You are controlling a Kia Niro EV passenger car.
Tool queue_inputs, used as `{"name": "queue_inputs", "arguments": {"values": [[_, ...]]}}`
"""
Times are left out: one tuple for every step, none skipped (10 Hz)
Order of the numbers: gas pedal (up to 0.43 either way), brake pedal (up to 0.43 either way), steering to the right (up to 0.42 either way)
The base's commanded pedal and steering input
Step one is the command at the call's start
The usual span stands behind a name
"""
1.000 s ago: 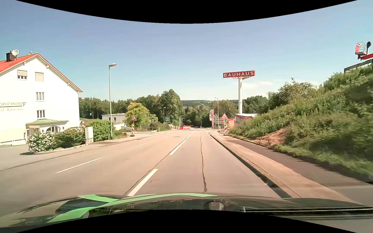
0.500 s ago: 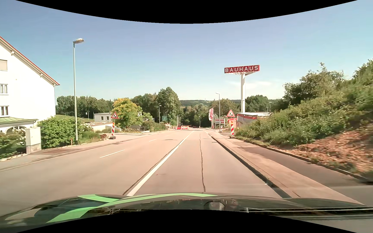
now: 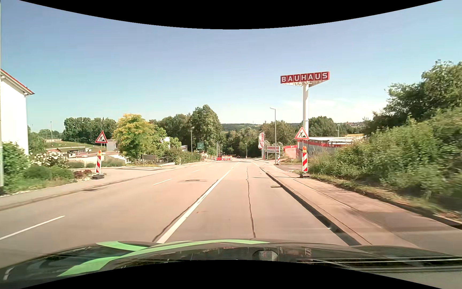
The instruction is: Follow the waypoints while adhering to traffic rules and regulations
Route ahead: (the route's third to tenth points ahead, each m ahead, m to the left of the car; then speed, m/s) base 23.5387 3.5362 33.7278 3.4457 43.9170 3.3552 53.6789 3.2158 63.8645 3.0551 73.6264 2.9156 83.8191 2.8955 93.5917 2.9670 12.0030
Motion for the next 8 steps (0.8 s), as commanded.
{"name": "queue_inputs", "arguments": {"values": [[0.0, 0.055, 0.002], [0.0, 0.061, 0.002], [0.0, 0.073, 0.002], [0.0, 0.085, 0.002], [0.0, 0.085, 0.001], [0.0, 0.085, -0.001], [0.0, 0.085, -0.001], [0.0, 0.091, -0.001]]}}
